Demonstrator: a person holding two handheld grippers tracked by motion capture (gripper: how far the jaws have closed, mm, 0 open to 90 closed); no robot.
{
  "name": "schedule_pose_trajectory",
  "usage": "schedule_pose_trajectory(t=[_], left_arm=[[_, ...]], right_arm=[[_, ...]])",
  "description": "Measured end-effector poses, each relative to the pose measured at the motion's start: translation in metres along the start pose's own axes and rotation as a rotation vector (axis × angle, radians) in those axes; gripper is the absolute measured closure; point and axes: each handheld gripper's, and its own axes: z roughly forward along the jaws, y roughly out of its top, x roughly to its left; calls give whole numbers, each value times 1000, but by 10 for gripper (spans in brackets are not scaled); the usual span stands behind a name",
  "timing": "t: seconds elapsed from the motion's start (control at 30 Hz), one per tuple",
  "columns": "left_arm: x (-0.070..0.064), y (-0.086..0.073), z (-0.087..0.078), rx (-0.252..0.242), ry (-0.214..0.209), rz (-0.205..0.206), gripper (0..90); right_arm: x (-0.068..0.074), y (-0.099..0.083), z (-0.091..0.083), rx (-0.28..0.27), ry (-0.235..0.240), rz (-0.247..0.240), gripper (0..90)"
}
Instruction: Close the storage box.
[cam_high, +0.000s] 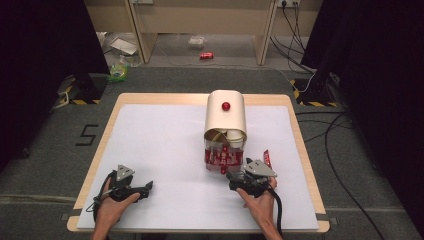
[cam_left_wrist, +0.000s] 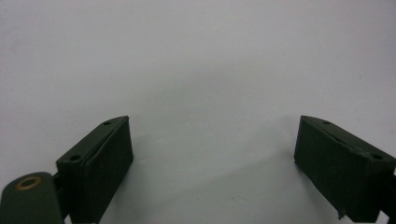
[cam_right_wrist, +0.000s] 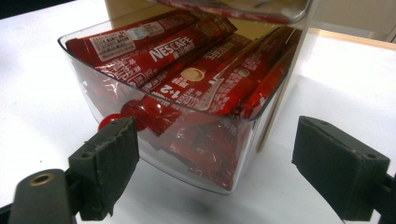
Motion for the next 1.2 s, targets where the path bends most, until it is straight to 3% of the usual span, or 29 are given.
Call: schedule_pose_trajectory(t=[1.2], left_arm=[[0, 0, 0, 0, 0, 0, 108]], right_arm=[[-8, 11, 14, -20, -22, 9, 153]])
